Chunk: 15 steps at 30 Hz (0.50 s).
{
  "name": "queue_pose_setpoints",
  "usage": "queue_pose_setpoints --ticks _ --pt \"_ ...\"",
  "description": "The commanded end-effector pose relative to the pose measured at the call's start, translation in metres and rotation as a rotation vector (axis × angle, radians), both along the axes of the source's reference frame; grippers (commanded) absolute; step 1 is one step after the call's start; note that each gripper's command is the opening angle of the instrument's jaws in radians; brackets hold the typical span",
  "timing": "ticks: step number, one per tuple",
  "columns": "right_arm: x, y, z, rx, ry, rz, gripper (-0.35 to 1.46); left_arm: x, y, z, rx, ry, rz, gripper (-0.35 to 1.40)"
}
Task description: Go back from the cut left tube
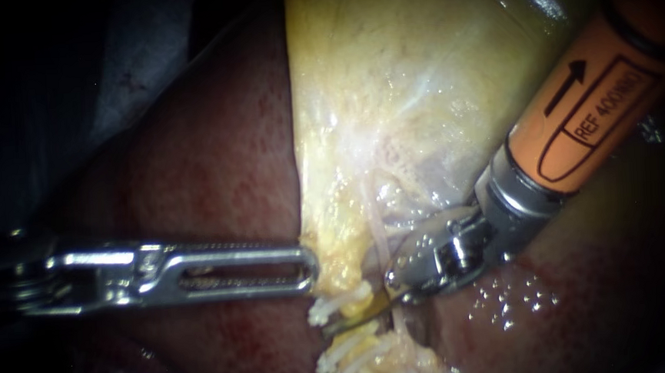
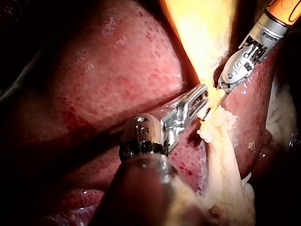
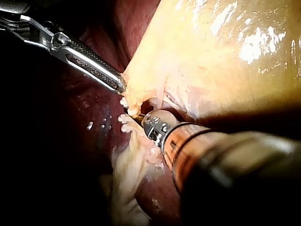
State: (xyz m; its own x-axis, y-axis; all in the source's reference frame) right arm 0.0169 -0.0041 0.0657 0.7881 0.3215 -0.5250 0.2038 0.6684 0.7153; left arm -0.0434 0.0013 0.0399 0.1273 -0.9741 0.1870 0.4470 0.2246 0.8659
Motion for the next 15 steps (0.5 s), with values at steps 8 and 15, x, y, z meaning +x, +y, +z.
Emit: queue_pose_setpoints --ticks 8,15 --pt "0.0 -0.0001 0.0001 -0.001 0.0 -0.001 -0.35 0.0 0.0 0.0 0.0 0.0 0.0 -0.35" --pt "0.0 -0.0001 0.0001 -0.001 0.001 -0.001 -0.35 0.0 0.0 0.0 0.0 0.0 0.0 -0.35"
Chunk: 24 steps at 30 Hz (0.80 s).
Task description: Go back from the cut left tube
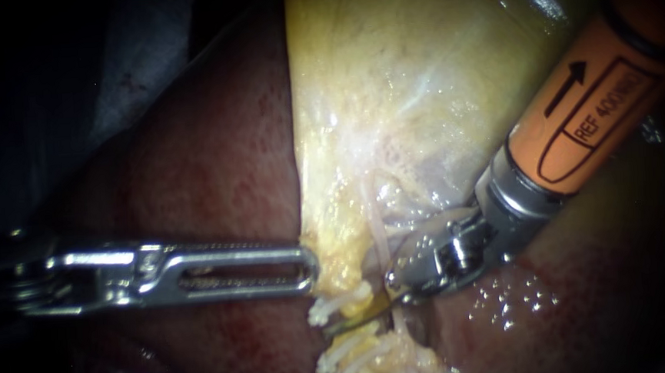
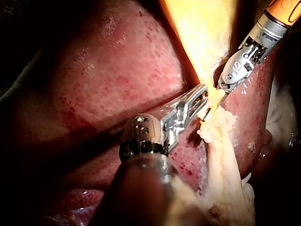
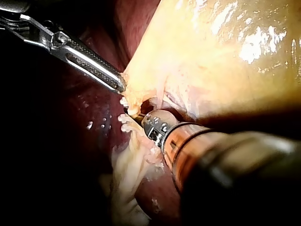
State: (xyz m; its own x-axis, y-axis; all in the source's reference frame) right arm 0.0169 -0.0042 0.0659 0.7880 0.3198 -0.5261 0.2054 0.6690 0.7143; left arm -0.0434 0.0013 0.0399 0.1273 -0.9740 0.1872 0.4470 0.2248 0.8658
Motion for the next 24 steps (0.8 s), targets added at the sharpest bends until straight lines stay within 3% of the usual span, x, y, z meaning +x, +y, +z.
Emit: queue_pose_setpoints --ticks 1,4,11,24 --pt "0.0 0.0 0.0 0.0 0.0 0.0 -0.35 0.0 0.0 0.0 0.0 0.0 0.0 -0.35" --pt "0.0 0.0 0.0001 -0.002 0.0 0.002 -0.33 0.0 0.0 0.0 0.0 0.0 0.0 -0.35" --pt "0.0 0.0 0.0001 -0.018 -0.001 0.02 0.2 0.0001 0.0 0.0 0.0 0.0 0.001 -0.35" --pt "0.0001 0.0002 0.0001 -0.029 -0.004 0.031 0.49 0.0001 0.0 0.0 0.0 -0.001 0.001 -0.35"
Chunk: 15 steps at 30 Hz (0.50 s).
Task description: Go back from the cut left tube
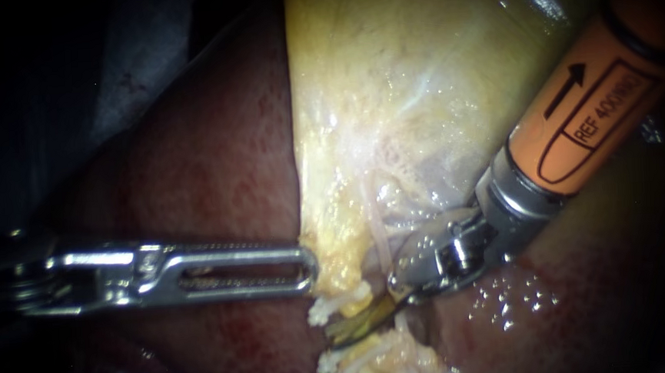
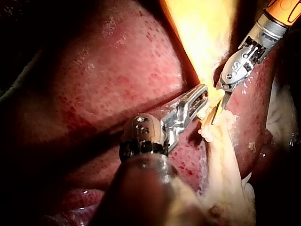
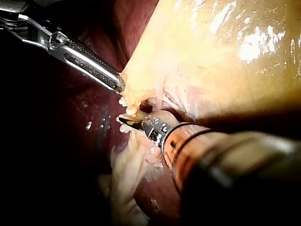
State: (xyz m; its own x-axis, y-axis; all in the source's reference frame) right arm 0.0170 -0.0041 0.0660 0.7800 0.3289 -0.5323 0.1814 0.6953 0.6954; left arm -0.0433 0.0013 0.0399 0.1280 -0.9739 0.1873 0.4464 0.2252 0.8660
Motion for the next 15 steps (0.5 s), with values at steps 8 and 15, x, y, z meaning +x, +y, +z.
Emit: queue_pose_setpoints --ticks 8,15 --pt "0.0 0.0001 -0.0001 0.001 0.0 0.001 0.51 0.0 0.0001 -0.0001 0.001 0.0 0.001 -0.35" --pt "-0.0005 0.0004 -0.0007 0.0 0.001 0.005 0.51 0.0001 0.0001 0.0 0.001 -0.001 0.001 -0.35"
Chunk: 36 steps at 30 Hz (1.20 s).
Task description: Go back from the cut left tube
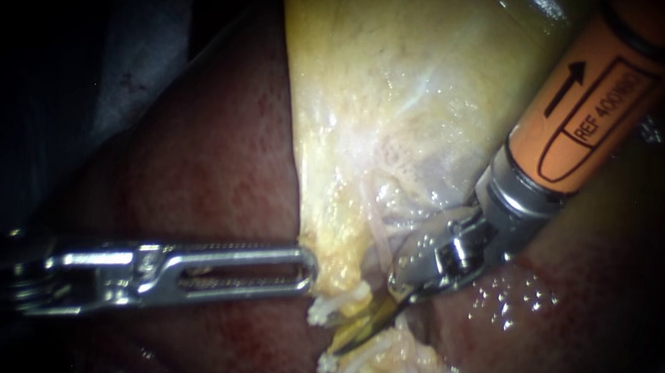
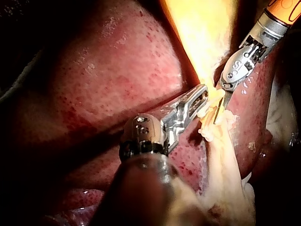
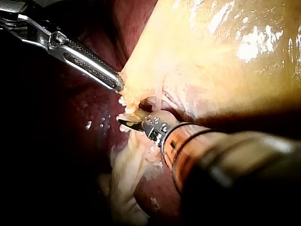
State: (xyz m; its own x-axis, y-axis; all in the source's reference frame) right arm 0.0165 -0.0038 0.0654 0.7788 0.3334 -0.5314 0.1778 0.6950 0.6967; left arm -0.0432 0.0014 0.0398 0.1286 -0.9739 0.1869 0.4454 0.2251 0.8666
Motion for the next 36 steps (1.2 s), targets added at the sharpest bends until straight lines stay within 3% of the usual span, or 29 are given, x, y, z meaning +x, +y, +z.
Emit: queue_pose_setpoints --ticks 1,16,19,21,30,36 --pt "-0.0002 0.0001 -0.0003 -0.001 0.002 0.002 0.51 0.0001 0.0 0.0 0.0 0.0 0.0 -0.35" --pt "-0.0041 0.0019 -0.0036 -0.018 0.009 0.039 0.51 0.0003 0.0002 0.0002 0.002 -0.002 0.004 -0.35" --pt "-0.0051 0.0028 -0.0044 -0.026 0.009 0.058 0.51 0.0003 0.0002 0.0002 0.002 -0.002 0.004 -0.35" --pt "-0.0058 0.0035 -0.005 -0.051 0.006 0.098 0.51 0.0003 0.0002 0.0002 0.002 -0.002 0.004 -0.35" --pt "-0.0086 0.0067 -0.0072 -0.091 0.02 0.128 0.54 0.0003 0.0002 0.0003 0.002 -0.002 0.004 -0.35" --pt "-0.0106 0.0089 -0.0086 -0.126 0.036 0.156 0.74 0.0004 0.0003 0.0003 0.001 -0.002 0.004 -0.35"
